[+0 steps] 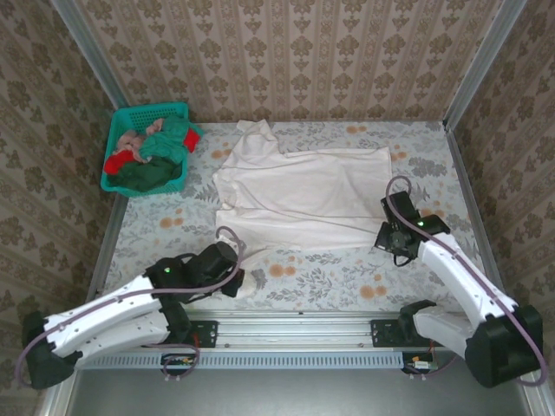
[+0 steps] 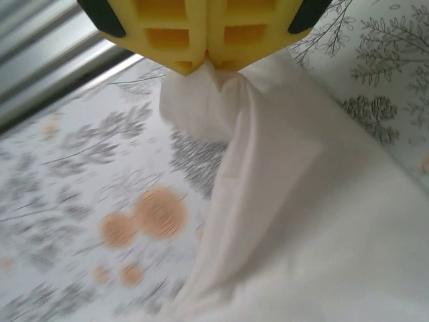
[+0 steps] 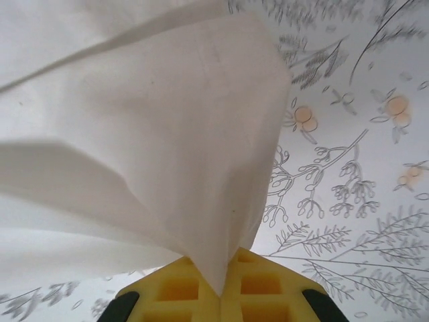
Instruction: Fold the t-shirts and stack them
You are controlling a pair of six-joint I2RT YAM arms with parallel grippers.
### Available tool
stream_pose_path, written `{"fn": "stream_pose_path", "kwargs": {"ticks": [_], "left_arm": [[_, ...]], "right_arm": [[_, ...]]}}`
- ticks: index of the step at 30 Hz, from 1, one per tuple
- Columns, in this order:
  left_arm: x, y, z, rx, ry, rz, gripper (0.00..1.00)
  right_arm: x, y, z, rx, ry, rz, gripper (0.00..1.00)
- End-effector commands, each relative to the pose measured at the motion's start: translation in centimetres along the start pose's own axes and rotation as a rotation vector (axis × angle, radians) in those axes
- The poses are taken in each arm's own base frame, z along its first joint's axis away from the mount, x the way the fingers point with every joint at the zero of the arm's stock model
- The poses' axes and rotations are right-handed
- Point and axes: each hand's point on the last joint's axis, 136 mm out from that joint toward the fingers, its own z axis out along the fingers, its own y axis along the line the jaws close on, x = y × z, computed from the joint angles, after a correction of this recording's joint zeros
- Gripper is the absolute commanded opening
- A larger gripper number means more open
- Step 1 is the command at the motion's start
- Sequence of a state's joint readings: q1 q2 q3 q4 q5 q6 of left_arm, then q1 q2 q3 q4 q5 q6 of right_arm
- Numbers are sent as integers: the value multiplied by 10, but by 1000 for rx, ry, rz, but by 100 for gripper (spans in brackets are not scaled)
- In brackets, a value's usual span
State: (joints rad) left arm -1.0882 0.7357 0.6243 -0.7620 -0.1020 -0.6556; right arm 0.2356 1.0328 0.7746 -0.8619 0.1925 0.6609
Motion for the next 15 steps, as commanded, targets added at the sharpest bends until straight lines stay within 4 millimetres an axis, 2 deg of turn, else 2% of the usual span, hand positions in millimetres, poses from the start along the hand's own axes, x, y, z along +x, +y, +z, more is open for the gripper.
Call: {"fn": "stream_pose_path", "kwargs": {"ticks": [1,5,9,12,15], "left_arm": [[-8,1,-26,-42,-27,38,0],[-26,-3,-51,-75,-70,106,0],[-67,-6,-77,-132,-155,198,0],[-109,-5,-77,-164,-186,261,0],[-153,-8,-60,-87,-198,278,0]], "right_arm": [[1,-13,-25,27,-11,-21,5],[-9,-14,-44,8,-57,-11,5],[-19,-9,-52,0,-82,-22,6],[-31,-6,-48,24,-95,-28,7],[-45,-1,-36,36,-86,-21,7]]}}
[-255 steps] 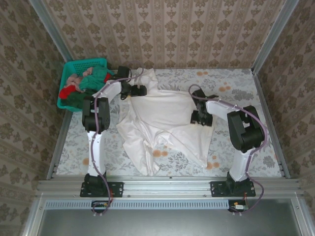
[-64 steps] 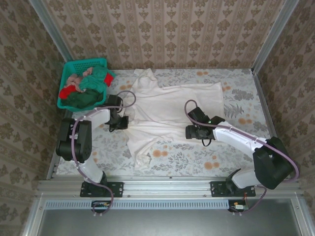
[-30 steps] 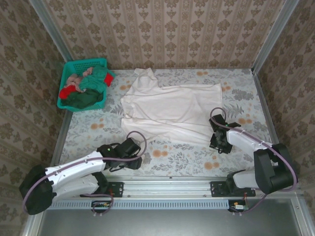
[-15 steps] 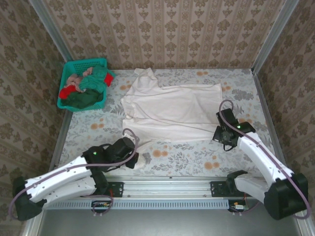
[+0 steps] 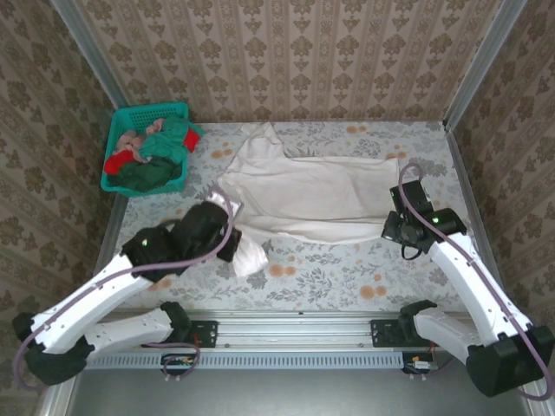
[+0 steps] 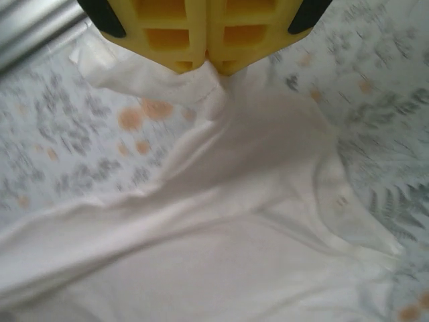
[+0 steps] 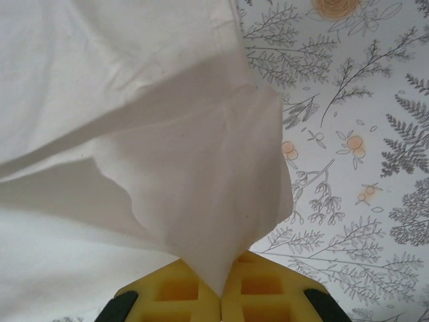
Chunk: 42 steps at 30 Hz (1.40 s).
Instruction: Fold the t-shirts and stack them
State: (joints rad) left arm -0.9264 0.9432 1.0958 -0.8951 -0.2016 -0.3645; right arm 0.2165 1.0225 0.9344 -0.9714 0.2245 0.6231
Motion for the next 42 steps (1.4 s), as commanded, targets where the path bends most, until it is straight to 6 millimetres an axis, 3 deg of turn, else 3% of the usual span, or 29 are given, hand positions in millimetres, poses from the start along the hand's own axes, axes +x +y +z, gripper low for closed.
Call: {"fn": "stream_pose_path", "kwargs": {"ticks": [1,6,10,16,18,19,21,23,25,26,27,28,32,34,36,38,40,42], "left_arm": [[-41,0,23,78,-21,124,0],[-91,18,74,111,34,200,0],[-114,44,122,123,80,198,0],[-144,60,189,191,125,210,0],[-153,61,209,212,138,216,13],[-157,62,221,219,145,213,27],[-170,63,239,227,137,204,64],[-176,64,253,234,150,191,70],[-177,94,255,183,174,115,78],[-175,101,253,171,180,82,80],[-169,110,248,156,186,46,93],[-161,119,240,132,185,7,100],[-126,134,194,110,66,-89,100],[-88,133,174,102,42,-160,100],[-53,118,167,128,42,-173,100],[-21,108,168,132,84,-207,100],[5,99,175,160,128,-253,100],[23,94,186,188,151,-286,90]], "right_arm": [[-19,0,9,35,-13,-12,7],[-43,10,42,52,48,-7,9],[-62,15,66,75,83,-13,11],[-85,20,98,105,154,-14,13],[-93,22,109,111,168,-13,14],[-96,22,117,115,179,-11,14],[-99,24,132,124,213,-13,14],[-99,24,148,140,244,-22,15],[-99,23,161,159,269,-40,16],[-100,20,165,178,279,-52,20],[-101,16,165,204,282,-63,28],[-104,12,163,228,280,-75,40],[-116,7,138,236,205,-85,51],[-118,6,119,231,152,-85,61],[-116,13,104,216,99,-103,64],[-111,35,89,162,35,-146,67],[-103,87,77,23,-20,-244,70],[-90,139,68,-125,-40,-327,70]]}}
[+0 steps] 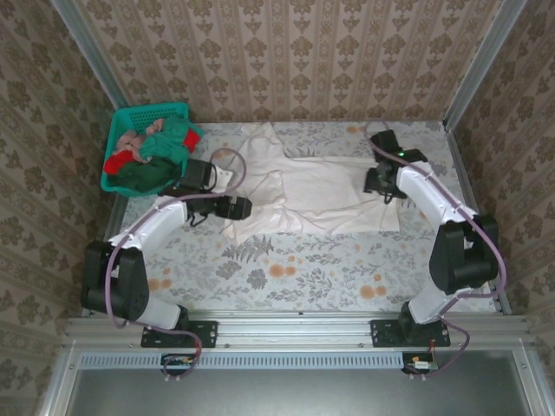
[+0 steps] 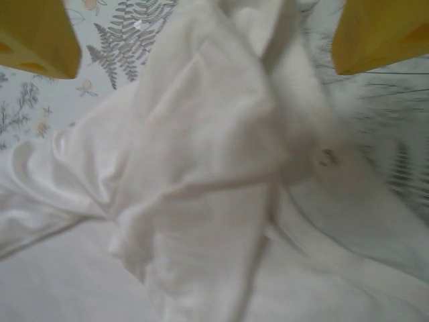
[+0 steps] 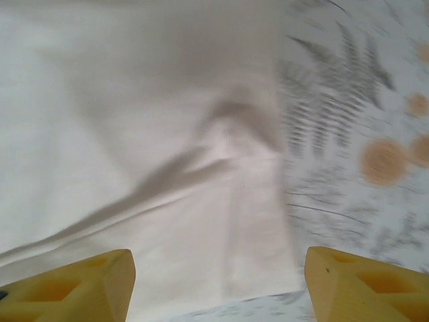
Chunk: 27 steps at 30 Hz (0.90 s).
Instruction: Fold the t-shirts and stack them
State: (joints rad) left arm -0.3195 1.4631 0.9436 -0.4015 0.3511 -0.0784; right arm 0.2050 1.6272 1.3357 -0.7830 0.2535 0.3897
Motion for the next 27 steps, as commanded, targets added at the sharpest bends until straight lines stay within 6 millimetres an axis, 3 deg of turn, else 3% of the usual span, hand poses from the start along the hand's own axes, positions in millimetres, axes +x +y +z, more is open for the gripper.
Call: {"fn": "stream_pose_path", "kwargs": {"ticks": [1,4,5,8,9,13,18,22,23,24,27], "left_arm": [[16,-1,26,67,11,-91,84],[32,-3,36,95,65,-121,77],[35,-3,38,95,74,-128,77],[50,7,42,45,115,-141,74],[53,11,42,41,123,-152,68],[47,18,40,63,125,-186,23],[26,26,14,64,102,-208,8],[18,49,-10,-20,67,-238,12],[17,54,-11,-28,57,-256,25],[17,58,-9,-34,54,-276,44],[25,63,1,-28,76,-313,57]], "right_arm": [[2,83,-13,-213,-79,-148,70],[13,129,-14,-299,-76,-227,71],[18,135,-10,-305,-51,-244,71],[36,112,7,-174,20,-221,71],[47,102,13,-137,44,-212,71],[92,69,33,-59,127,-170,71],[125,18,54,75,239,-88,69],[127,-12,55,121,250,-5,68],[127,-16,55,124,247,7,68],[125,-19,55,124,242,17,68],[120,-29,58,135,248,37,68]]}}
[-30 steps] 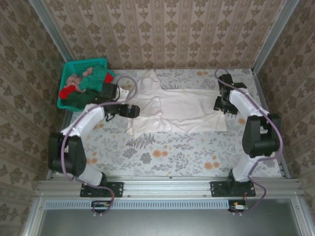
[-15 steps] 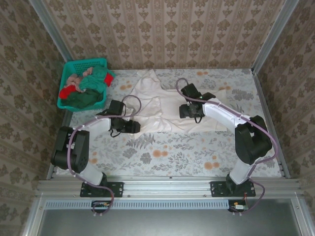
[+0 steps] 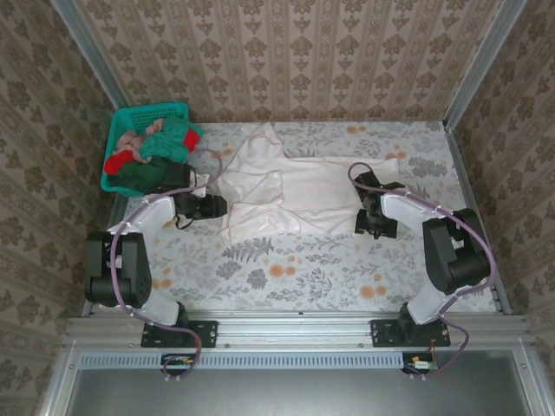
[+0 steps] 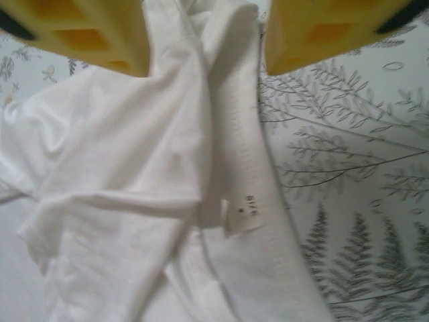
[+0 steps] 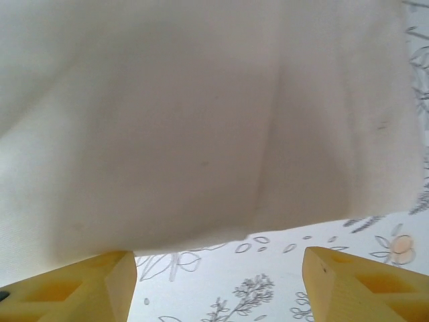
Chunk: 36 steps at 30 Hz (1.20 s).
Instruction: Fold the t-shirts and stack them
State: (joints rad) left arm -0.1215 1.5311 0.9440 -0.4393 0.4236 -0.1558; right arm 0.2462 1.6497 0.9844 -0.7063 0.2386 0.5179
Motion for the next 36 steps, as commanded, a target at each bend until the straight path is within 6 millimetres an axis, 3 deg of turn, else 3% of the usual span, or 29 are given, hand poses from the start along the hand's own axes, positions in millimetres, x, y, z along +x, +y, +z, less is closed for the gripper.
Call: {"fn": "stream_pose_path", "kwargs": {"ticks": [1,3,5,8,13,15,18,20,24,31,36], "left_arm": [[14,6,8,-9,52,-47,62],[22,8,12,-9,49,-74,71],[33,-1,14,52,23,-72,77],[47,-11,19,82,-14,-29,87],[59,-16,33,116,36,-34,85],[63,-15,41,121,65,-43,75],[62,-14,48,140,91,-68,43],[60,-13,49,147,92,-73,28],[46,-10,36,177,49,-104,0],[21,8,-4,132,-75,-170,0],[22,20,-7,92,-66,-194,0]], "right_arm": [[-4,-18,-3,43,-9,34,68],[-8,-29,-2,57,-6,58,68],[-12,-39,0,55,-9,91,68],[-18,-38,9,-9,3,120,68],[-28,-28,16,-45,23,107,65],[-30,-30,18,-35,25,110,50],[-30,-41,17,9,35,111,26],[-31,-46,11,22,22,112,14],[-34,-53,-10,14,-18,116,5],[-30,-79,-35,22,-60,178,0],[-21,-109,-14,67,-9,269,0]]}}
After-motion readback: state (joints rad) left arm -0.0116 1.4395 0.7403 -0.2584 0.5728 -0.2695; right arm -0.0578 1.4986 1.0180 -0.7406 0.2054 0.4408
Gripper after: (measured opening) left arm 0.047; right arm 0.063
